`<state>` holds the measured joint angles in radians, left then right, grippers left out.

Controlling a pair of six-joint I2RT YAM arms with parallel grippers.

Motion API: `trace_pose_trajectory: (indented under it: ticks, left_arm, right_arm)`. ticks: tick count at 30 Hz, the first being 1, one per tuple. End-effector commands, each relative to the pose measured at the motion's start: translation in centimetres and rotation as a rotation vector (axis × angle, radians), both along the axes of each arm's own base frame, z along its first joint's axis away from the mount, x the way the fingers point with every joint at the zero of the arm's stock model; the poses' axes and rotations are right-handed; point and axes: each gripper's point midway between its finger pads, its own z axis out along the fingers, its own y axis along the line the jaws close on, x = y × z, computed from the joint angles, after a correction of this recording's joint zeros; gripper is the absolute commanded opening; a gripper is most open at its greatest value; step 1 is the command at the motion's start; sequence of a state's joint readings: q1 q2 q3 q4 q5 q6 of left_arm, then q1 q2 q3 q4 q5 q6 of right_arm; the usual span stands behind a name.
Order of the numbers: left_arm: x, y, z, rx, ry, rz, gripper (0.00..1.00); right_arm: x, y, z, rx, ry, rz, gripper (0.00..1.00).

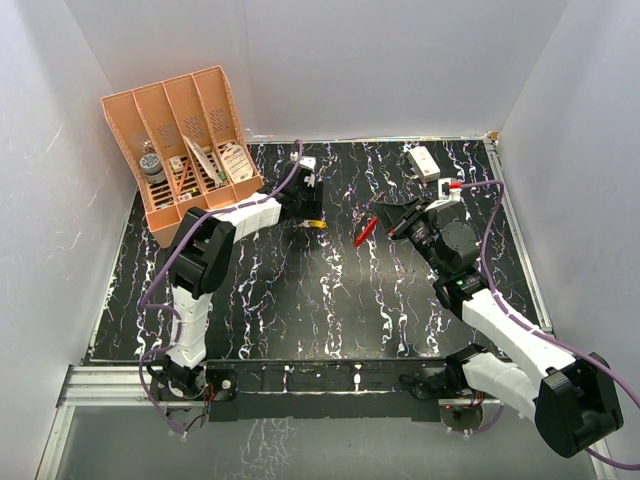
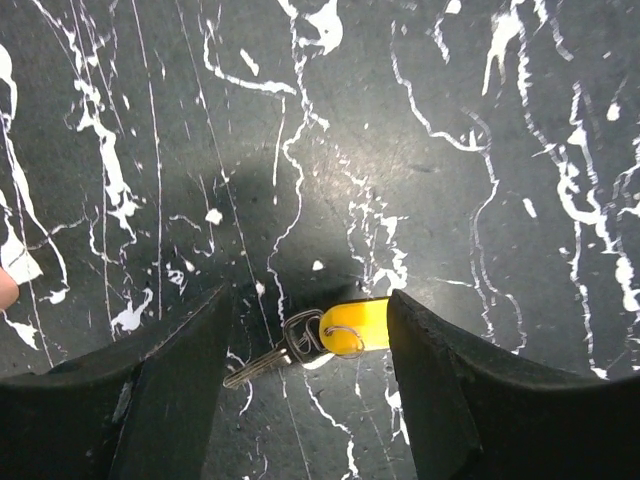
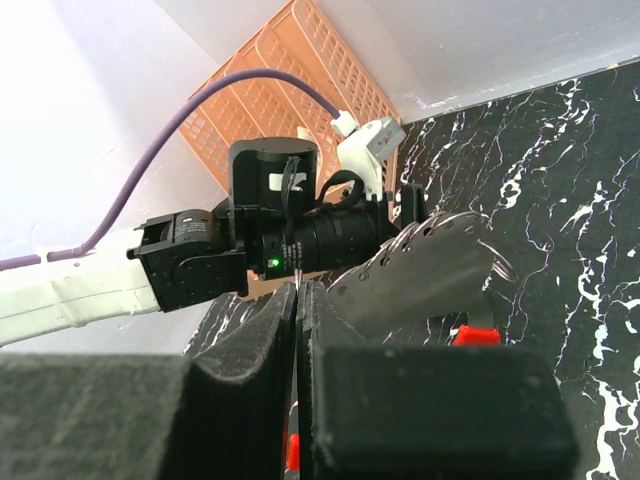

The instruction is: Put the keys on the keyring

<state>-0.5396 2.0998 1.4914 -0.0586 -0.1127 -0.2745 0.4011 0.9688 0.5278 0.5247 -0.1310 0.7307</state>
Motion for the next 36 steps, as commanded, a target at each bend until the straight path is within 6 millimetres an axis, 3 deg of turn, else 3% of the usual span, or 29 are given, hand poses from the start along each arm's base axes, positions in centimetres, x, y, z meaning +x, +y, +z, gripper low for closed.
trace_pose_trajectory:
  ticks: [1, 17, 30, 36]
  left_arm:
    - [-1.2, 0.8, -0.6, 0.049, 0.052, -0.017, 0.61]
    - [-3.6, -1.3, -1.7, -0.109, 0.141, -0.062, 0.69]
    - [-8.6, -2.1, 0.3, -0.265, 0.228, -0.083, 0.68]
    - [-9.5, -2.6, 1.1, -0.307, 0.181, -0.115, 0.68]
  right_arm:
    - [0.0, -0.3, 2.4, 0.021, -0.083, -0.006, 0.0]
    - [-0.2, -0.8, 2.6, 0.018, -0.091, -0.014, 0.0]
    - [-0.1, -0.8, 2.5, 0.02, -0.092, -0.01, 0.0]
    - [-0.1, -0.8, 2.1, 0.017, -0.087, -0.008, 0.0]
